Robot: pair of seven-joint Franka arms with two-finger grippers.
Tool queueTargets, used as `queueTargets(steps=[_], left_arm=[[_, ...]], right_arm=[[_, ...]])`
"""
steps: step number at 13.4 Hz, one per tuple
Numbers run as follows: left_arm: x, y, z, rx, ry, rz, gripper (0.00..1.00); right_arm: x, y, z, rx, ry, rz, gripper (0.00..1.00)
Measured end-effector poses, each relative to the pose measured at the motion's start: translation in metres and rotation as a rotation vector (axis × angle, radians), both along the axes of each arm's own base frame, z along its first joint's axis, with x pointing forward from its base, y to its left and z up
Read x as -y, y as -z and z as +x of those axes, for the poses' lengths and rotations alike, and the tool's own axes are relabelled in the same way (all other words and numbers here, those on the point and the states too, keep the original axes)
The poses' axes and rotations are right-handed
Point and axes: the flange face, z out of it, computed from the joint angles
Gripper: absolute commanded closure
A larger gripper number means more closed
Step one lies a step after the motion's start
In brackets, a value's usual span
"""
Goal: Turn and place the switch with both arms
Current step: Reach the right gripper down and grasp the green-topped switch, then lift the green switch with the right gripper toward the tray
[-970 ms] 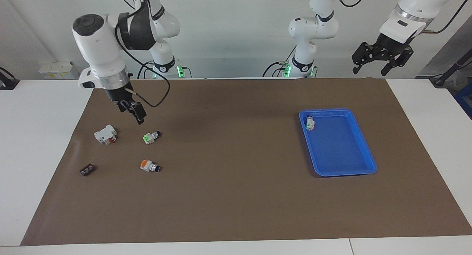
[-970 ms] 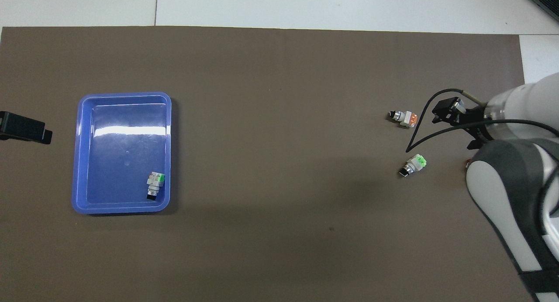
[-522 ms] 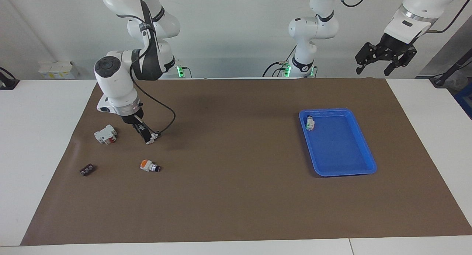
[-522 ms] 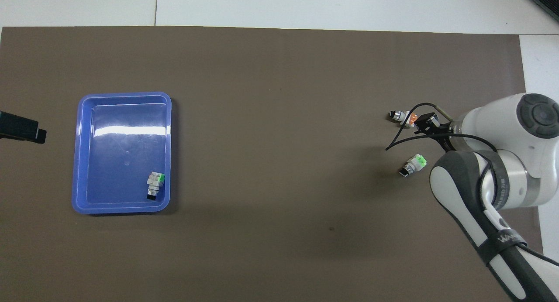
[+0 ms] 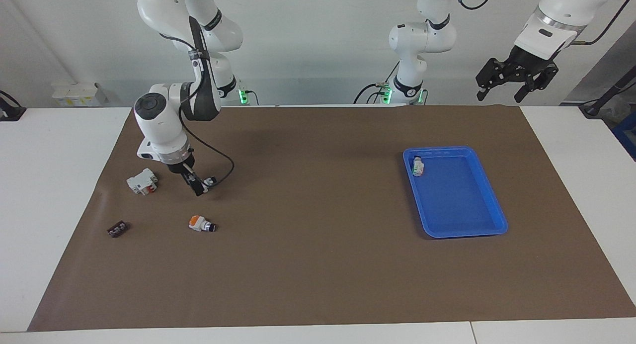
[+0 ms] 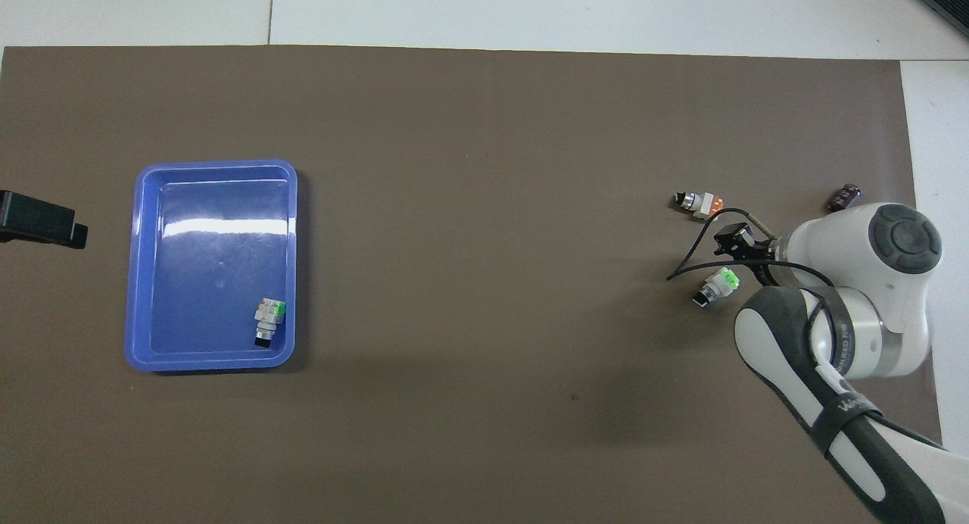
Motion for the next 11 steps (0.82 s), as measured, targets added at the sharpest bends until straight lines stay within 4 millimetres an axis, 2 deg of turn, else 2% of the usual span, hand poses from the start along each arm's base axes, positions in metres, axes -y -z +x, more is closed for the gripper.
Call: queueTargets(steps=[3,5,6,7,8,11], left_arm=[[0.002,0.0,0.0,-0.001,0.001,0.0,0.0],[0.001,0.003,-0.001,-0.009,0.0,0.0,0.0],[0.0,0.007,-0.002,-0.017,-0.002,0.001,0.0],[-0.001,0.011,-0.004,-0.029,-0.005,0.001,0.0],[-0.004,0.016,-0.006,-0.04,-0.01,0.001,0.0],[-0.011,0.019,-0.012,-0.05,-0.022,0.0,0.0]], right_arm=[[-0.002,0.015,0.0,-0.008,0.038,0.037,0.04],[-0.004,0.026,-0.005,-0.026,0.04,0.041,0.14],[-0.005,0.03,-0.007,-0.033,0.04,0.041,0.34],[-0.004,0.032,-0.009,-0.038,0.04,0.041,0.75],[-0.004,0.033,-0.01,-0.041,0.041,0.041,1.0],[-0.01,0.032,-0.009,-0.036,0.04,0.05,1.0]])
